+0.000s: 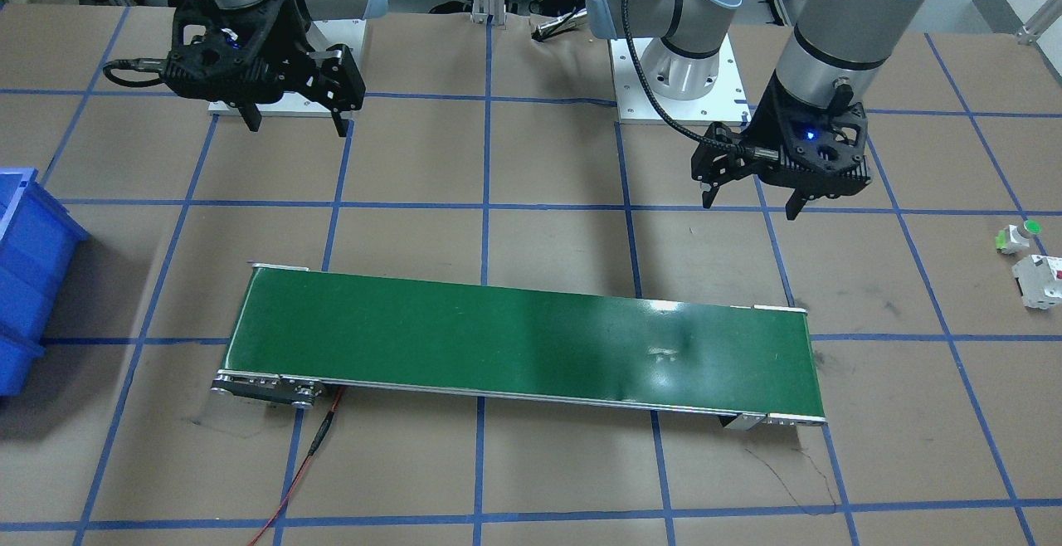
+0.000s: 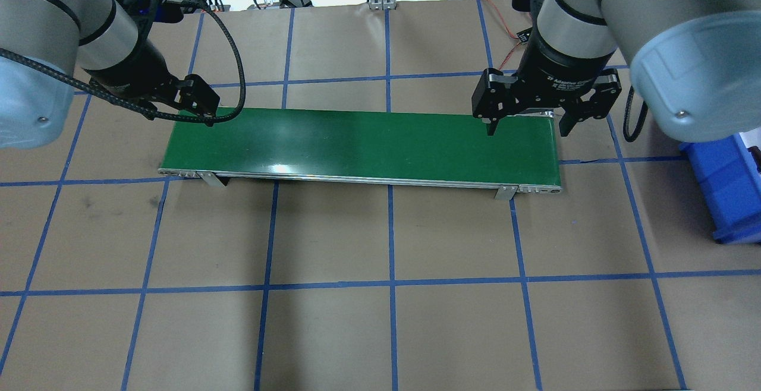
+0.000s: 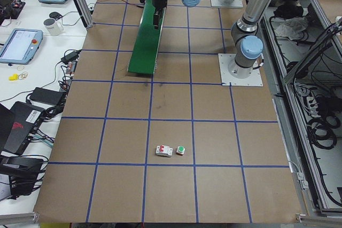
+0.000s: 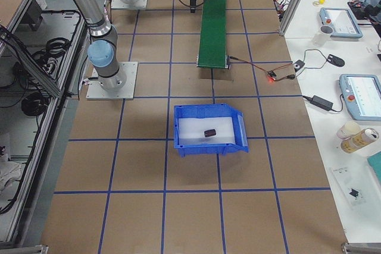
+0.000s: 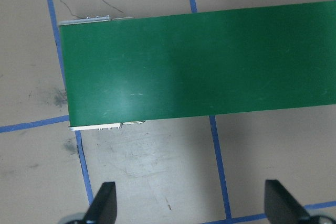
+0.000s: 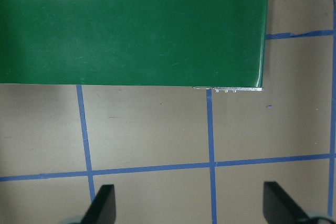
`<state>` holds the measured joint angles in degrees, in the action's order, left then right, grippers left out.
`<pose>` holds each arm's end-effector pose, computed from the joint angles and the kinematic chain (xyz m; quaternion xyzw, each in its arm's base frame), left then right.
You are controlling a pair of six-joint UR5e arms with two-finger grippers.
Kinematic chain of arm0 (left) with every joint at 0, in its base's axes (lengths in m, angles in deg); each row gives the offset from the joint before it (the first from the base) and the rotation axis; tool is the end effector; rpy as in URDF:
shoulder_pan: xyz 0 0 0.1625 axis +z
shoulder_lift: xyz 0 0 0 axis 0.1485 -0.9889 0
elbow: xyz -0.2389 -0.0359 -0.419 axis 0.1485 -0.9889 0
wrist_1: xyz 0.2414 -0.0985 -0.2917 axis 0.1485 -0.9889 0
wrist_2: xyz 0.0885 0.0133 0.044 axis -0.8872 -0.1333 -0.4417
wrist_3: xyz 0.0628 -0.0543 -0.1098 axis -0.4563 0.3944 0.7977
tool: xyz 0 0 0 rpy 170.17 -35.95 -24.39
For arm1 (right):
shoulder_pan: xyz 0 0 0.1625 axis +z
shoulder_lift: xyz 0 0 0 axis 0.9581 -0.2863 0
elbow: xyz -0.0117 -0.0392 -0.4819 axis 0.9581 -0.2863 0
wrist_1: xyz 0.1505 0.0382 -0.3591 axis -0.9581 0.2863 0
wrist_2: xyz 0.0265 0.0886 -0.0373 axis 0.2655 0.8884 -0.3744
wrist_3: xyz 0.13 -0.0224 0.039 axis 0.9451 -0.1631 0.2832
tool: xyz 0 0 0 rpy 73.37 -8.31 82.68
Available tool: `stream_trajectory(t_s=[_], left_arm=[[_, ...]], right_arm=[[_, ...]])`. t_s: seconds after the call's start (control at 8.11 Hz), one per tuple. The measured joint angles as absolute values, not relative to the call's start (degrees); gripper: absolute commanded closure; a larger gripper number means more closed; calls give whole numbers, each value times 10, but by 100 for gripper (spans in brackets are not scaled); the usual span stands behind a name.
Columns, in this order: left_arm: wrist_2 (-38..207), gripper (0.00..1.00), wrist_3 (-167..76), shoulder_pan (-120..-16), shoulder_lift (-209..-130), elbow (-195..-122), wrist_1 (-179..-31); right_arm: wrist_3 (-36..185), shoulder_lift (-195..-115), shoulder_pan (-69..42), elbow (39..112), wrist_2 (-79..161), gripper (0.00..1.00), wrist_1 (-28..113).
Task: Move capacitor from left to right
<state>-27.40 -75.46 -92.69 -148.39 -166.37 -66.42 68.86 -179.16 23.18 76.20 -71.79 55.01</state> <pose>-0.0851 -0.4736 0.4713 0.0807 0.9958 -0.0429 0.0093 0.1828 -0.4155 0.5102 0.0346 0.9994 0.0009 0.0036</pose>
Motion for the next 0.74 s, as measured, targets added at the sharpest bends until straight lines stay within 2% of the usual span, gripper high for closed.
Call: stream_trajectory(t_s=[0.74], left_arm=[[-278, 0, -755, -918, -1486, -1670, -667]], right_arm=[[690, -1790, 245, 760, -719, 0, 556]])
